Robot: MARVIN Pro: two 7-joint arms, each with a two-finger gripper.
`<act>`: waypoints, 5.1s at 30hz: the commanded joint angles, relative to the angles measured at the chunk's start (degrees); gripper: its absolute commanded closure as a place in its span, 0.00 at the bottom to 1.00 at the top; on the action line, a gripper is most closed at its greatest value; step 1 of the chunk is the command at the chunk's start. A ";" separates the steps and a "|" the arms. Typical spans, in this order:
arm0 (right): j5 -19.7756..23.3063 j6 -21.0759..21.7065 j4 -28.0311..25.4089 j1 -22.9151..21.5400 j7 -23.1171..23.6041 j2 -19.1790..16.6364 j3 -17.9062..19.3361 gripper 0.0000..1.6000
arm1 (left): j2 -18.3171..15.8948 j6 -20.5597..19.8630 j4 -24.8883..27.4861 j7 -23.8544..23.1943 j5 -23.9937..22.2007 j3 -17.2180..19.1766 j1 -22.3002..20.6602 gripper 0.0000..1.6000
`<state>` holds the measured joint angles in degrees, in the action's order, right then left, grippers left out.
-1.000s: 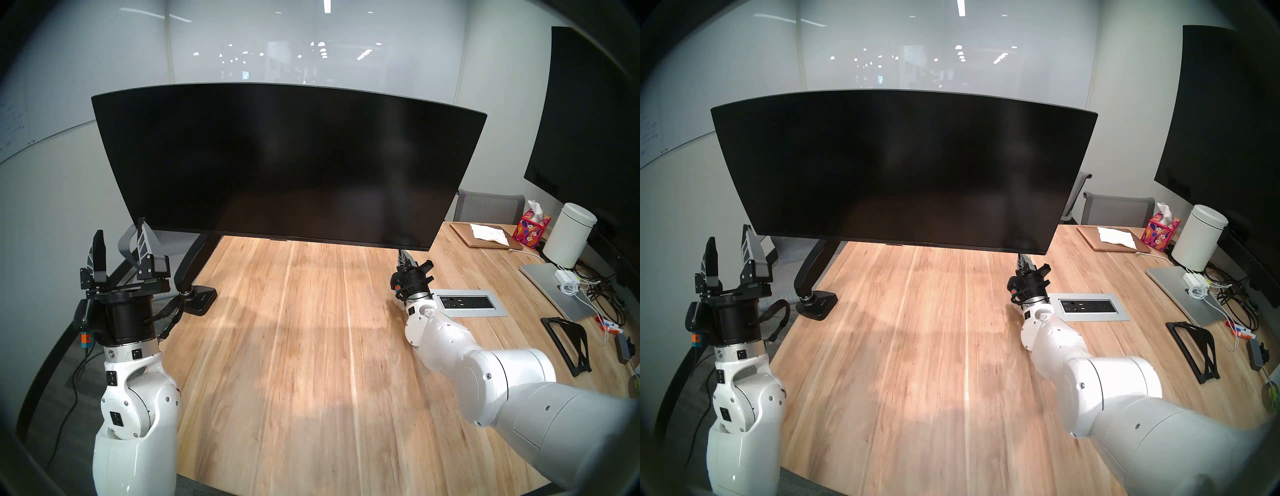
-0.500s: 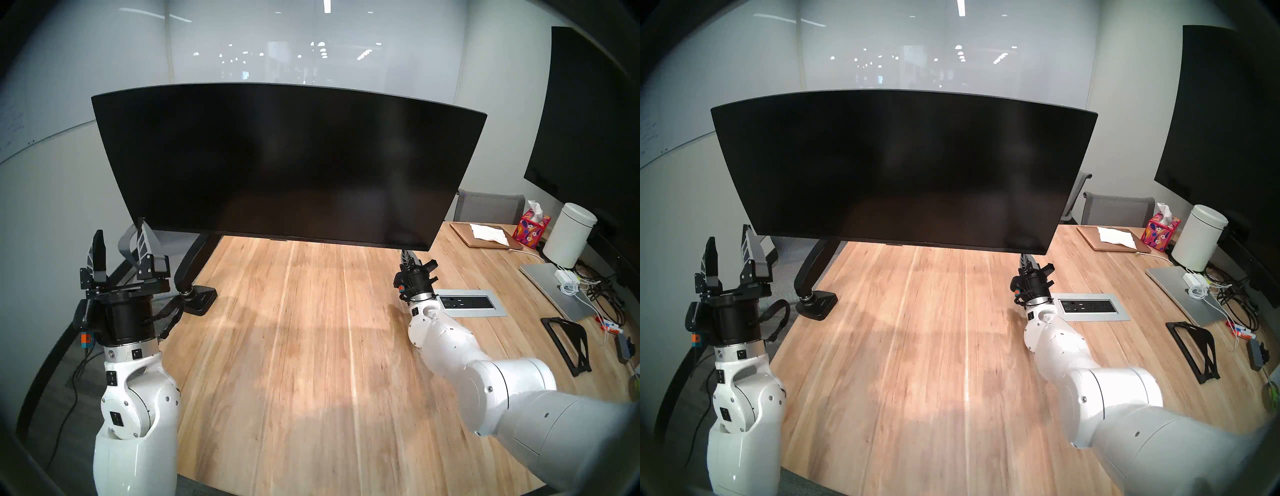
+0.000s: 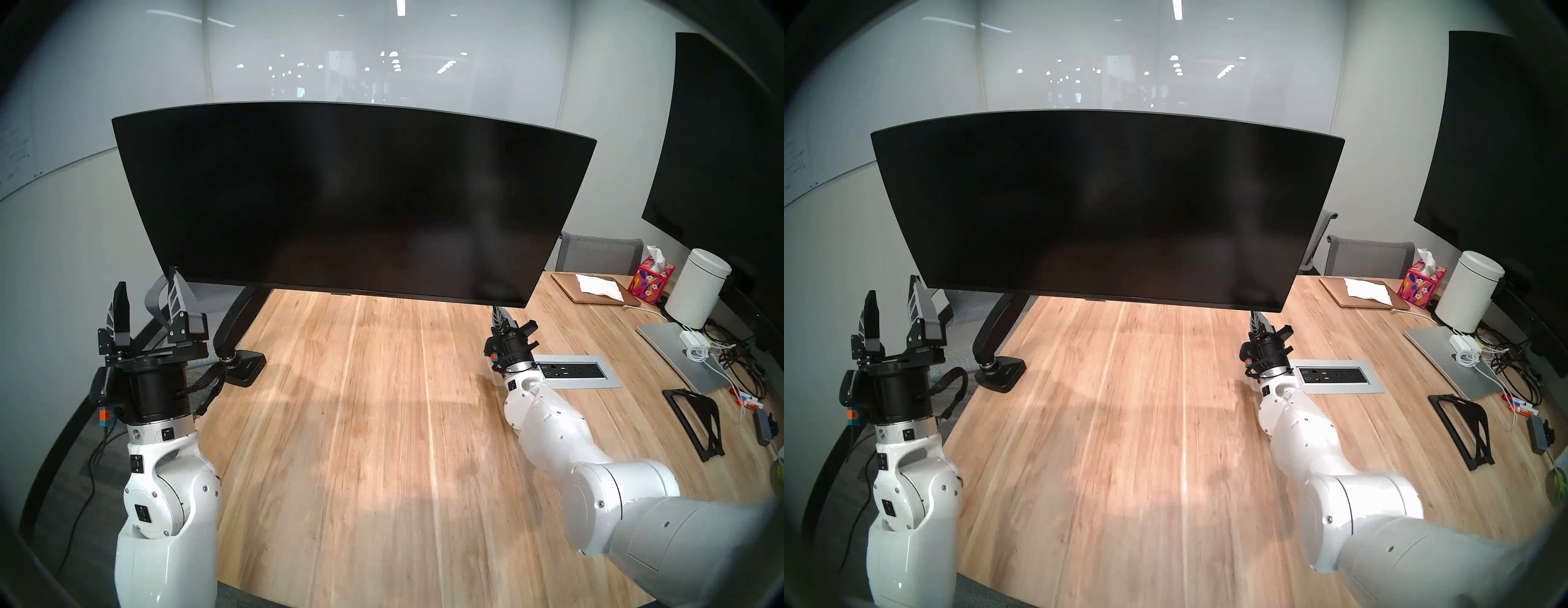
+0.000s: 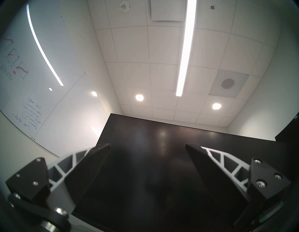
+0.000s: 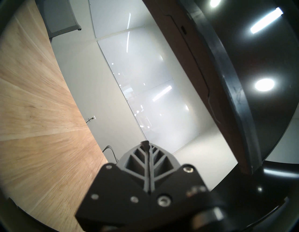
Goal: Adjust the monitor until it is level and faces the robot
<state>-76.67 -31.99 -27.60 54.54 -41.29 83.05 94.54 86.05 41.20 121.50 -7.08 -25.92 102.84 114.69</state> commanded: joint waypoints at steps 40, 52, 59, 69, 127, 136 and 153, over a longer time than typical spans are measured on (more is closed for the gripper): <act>1.48 -0.20 -10.47 4.60 10.32 1.80 3.11 0.62 | 0.99 -0.52 1.41 -1.12 -0.16 0.33 -0.27 0.00; 1.62 -0.29 -10.90 4.75 11.23 1.93 3.47 0.62 | 1.26 -0.62 1.40 -1.44 -0.19 0.46 -0.35 0.00; 1.56 -0.33 -10.96 4.77 11.32 1.97 3.59 0.62 | 1.45 -0.70 1.40 -1.64 -0.22 0.54 -0.39 0.00; 2.06 -2.25 -15.60 8.20 9.68 2.41 4.04 0.00 | 1.68 -0.77 1.38 -1.92 -0.25 0.65 -0.46 0.00; 22.23 0.19 -49.67 18.98 45.16 9.93 14.59 1.00 | 3.07 -1.21 1.25 -3.55 -0.42 1.29 -0.87 0.00; 23.77 3.20 -49.11 18.53 49.06 11.03 16.20 1.00 | 3.31 -1.40 1.34 -3.77 -0.44 1.40 -0.88 0.00; 19.41 3.11 -45.96 16.63 50.80 10.15 13.17 1.00 | 3.73 -1.63 1.37 -4.22 -0.47 1.59 -0.98 0.00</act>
<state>-56.38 -27.89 -73.56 73.16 10.59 93.20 109.11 89.78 39.68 121.50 -11.30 -26.35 104.56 113.72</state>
